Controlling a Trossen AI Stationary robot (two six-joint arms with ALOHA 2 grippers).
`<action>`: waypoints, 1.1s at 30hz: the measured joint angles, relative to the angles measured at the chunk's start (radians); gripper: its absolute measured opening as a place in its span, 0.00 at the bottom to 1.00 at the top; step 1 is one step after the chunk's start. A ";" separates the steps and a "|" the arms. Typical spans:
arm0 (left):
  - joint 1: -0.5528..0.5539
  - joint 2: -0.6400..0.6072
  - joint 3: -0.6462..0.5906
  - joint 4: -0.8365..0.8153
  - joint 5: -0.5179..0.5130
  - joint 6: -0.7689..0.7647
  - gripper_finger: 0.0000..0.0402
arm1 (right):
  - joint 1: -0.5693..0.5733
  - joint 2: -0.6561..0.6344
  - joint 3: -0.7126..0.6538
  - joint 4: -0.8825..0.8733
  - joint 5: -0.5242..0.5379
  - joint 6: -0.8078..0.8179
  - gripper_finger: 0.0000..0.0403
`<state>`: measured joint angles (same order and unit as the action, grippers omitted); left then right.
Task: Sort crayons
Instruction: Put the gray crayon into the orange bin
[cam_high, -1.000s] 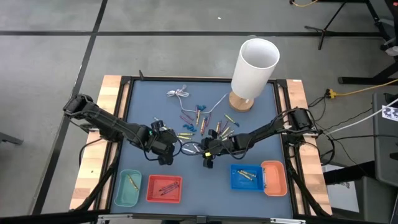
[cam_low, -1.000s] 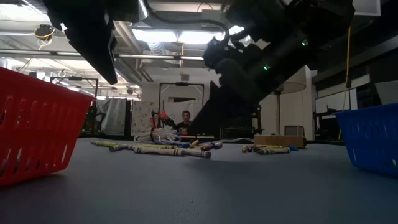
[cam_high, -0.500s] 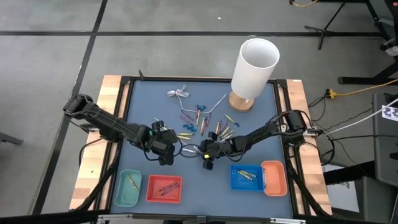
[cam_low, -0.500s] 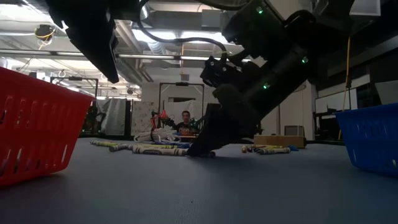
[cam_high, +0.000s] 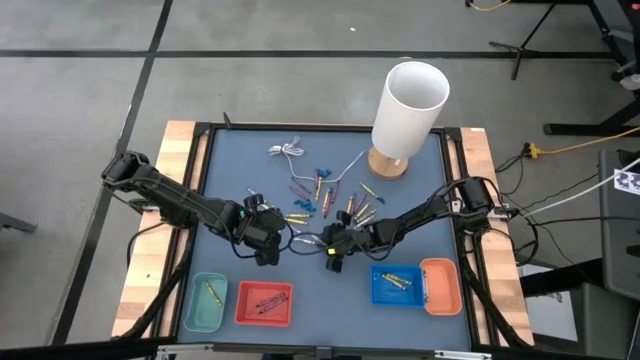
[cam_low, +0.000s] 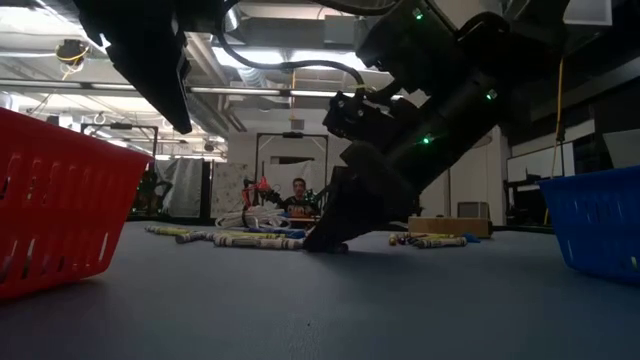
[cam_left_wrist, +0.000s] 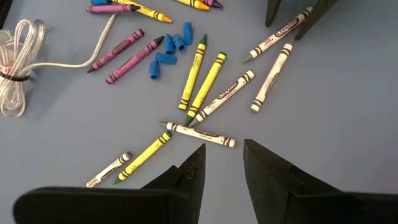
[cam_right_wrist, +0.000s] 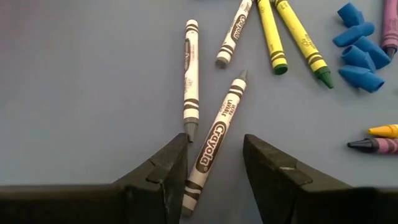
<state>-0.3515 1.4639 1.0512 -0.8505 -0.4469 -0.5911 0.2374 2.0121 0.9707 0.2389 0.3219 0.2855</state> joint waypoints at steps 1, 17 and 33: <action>0.000 0.000 0.000 0.000 0.000 0.000 0.23 | 0.000 0.000 0.000 0.000 0.001 0.000 0.39; 0.000 0.000 0.000 0.000 0.000 -0.002 0.23 | -0.001 0.002 -0.002 -0.001 0.037 -0.004 0.13; 0.000 0.000 0.000 0.001 -0.001 -0.001 0.23 | -0.006 -0.105 -0.007 -0.075 0.045 -0.008 0.05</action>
<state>-0.3515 1.4639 1.0512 -0.8500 -0.4477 -0.5916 0.2310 1.9075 0.9637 0.1644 0.3668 0.2779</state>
